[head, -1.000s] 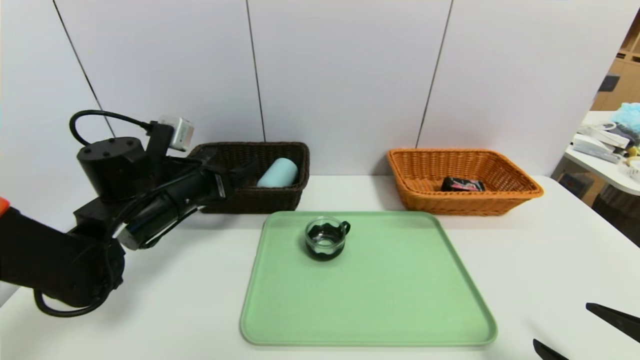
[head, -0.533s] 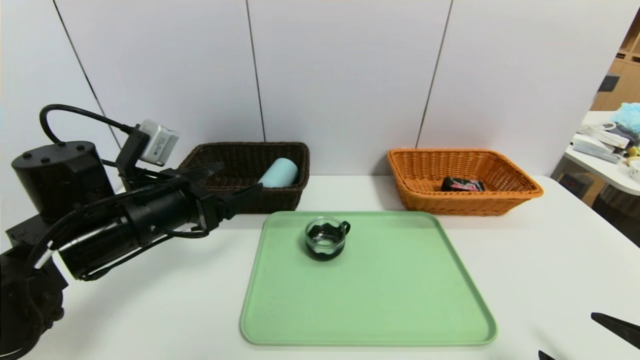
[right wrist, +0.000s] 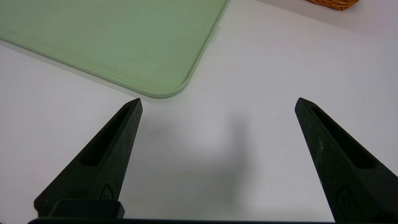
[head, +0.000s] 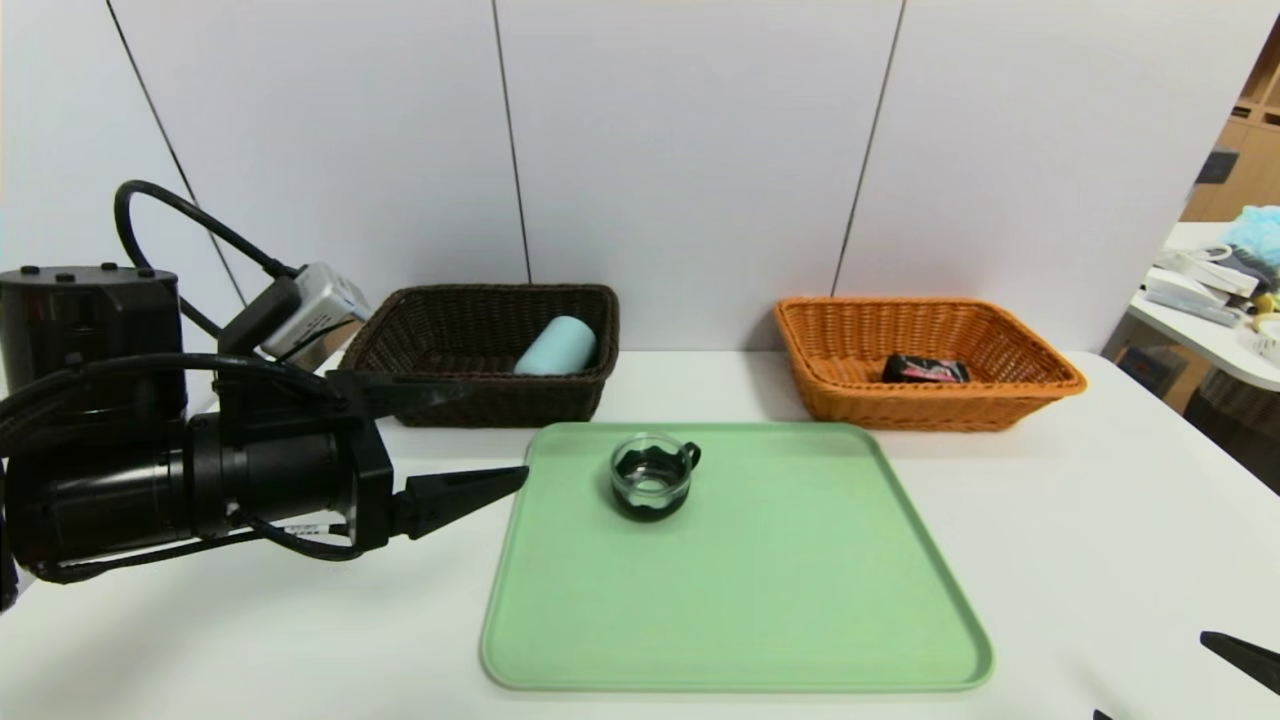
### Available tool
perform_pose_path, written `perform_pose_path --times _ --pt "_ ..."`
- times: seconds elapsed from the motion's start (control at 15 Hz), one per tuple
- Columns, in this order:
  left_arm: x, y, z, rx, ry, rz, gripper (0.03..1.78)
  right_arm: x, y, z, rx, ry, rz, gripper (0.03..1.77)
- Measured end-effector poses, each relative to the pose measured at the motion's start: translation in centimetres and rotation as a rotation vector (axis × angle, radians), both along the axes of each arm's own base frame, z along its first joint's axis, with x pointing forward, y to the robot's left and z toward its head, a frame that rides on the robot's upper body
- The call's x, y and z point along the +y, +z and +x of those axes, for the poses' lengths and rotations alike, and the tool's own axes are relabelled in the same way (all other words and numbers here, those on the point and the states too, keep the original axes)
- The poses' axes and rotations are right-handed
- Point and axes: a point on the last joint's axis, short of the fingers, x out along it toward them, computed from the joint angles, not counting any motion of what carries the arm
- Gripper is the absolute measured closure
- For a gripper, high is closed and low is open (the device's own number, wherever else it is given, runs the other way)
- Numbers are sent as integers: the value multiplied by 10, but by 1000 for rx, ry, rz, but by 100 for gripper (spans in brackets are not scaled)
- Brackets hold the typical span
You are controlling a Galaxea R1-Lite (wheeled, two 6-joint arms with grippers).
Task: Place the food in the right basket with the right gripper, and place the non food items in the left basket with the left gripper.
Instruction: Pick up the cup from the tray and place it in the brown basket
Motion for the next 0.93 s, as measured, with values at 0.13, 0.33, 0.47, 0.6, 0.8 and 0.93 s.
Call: perform_pose_path --times 0.13,0.33,0.47,0.6,0.8,0.93 --pt "-1 7 1 -20 -37 8 12 -1 -1 -4 7 0 -2 11" --pt "-3 15 4 -22 -86 56 12 -3 -3 -11 4 0 -2 11" --pt "-5 17 6 -39 -122 123 12 -4 -3 -14 -13 -1 2 11" --pt "-6 19 7 -39 -155 199 12 -5 -2 -16 -27 -3 6 10" --pt "-6 30 10 -28 -150 296 12 -5 -2 -17 -40 -4 10 10" --pt "-5 35 9 -11 -137 380 12 -5 -2 -18 -43 -4 11 11"
